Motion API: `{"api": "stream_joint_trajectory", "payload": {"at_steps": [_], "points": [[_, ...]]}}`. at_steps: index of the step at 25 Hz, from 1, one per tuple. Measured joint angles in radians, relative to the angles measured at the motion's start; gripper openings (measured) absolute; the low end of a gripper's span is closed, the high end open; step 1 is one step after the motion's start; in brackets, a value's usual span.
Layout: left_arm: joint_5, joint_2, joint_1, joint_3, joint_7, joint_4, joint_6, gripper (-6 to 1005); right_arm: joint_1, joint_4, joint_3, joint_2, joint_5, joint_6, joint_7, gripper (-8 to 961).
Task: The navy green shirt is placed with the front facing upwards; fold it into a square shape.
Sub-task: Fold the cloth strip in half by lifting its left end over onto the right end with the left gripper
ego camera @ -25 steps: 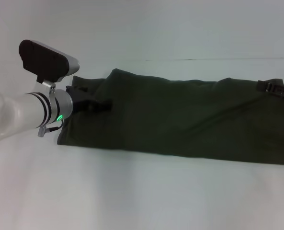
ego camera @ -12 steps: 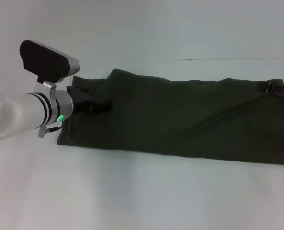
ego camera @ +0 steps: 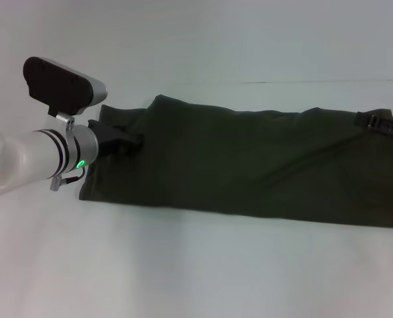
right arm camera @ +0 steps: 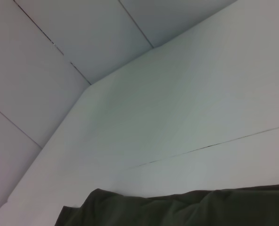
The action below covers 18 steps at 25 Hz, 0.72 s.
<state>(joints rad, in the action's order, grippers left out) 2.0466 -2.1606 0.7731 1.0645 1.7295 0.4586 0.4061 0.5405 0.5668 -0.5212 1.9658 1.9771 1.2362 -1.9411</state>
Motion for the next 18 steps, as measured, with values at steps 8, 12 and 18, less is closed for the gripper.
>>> {"api": "stream_joint_trajectory", "payload": {"at_steps": [8,12,18], "points": [[0.045,0.001,0.008,-0.001,0.007,-0.019,-0.016,228,-0.001,0.001,0.003,0.001,-0.001,0.0,0.001,827],[0.046,0.001,0.009,-0.003,0.007,-0.02,-0.018,85,-0.001,0.001,0.003,0.001,-0.003,-0.002,0.001,826],[0.048,0.001,0.009,-0.003,0.007,-0.016,-0.018,7,-0.001,0.001,0.003,0.001,-0.005,-0.007,0.001,824]]}}
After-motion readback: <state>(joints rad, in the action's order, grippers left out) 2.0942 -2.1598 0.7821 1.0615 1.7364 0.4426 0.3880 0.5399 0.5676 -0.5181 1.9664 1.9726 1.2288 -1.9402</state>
